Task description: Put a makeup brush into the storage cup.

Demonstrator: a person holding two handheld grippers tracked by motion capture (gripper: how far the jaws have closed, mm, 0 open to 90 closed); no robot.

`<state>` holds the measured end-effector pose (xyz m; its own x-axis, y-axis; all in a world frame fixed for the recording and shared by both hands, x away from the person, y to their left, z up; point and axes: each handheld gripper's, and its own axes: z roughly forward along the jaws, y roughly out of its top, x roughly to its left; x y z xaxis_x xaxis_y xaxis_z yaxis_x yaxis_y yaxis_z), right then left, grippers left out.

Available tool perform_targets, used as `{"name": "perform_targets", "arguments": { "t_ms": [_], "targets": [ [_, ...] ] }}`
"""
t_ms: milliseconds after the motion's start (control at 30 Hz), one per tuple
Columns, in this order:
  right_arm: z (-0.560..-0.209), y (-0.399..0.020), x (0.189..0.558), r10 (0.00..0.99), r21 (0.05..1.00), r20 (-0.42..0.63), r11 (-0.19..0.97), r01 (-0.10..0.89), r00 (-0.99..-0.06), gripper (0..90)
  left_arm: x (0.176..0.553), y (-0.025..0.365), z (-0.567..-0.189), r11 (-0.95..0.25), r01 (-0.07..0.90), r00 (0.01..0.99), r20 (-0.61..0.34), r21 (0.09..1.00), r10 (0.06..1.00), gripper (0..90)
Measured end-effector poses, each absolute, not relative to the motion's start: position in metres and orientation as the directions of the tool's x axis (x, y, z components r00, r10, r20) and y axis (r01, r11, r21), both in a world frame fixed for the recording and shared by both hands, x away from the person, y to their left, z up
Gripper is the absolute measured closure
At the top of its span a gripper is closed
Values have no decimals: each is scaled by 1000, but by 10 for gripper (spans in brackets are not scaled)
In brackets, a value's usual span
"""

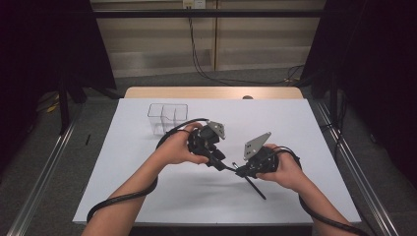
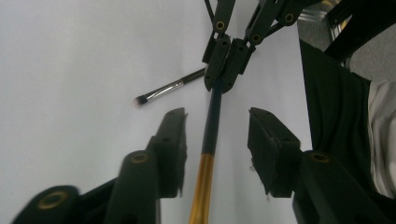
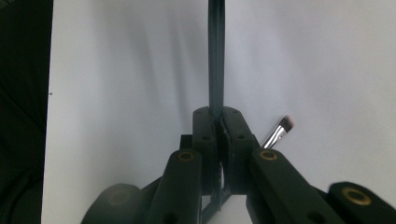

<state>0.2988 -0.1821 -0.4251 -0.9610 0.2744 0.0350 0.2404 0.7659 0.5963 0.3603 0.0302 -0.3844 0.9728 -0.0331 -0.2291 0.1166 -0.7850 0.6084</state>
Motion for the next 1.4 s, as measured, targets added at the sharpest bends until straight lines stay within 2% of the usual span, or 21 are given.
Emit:
{"name": "perform_targets", "arguments": {
  "t_ms": [500,600,1400],
  "targets": [
    [-424,-186,299,291,606,35,755,252,-956,856,363,60,-384,-646,154,985,-168,747,41,175],
    [-424,-186,299,294,607,30,754,252,-955,856,363,64,-385,-624,168,984,-166,763,62,138],
    [-432,-192,299,328,629,51,723,286,-943,855,361,89,-397,-516,203,978,-143,833,153,25]
  ]
}}
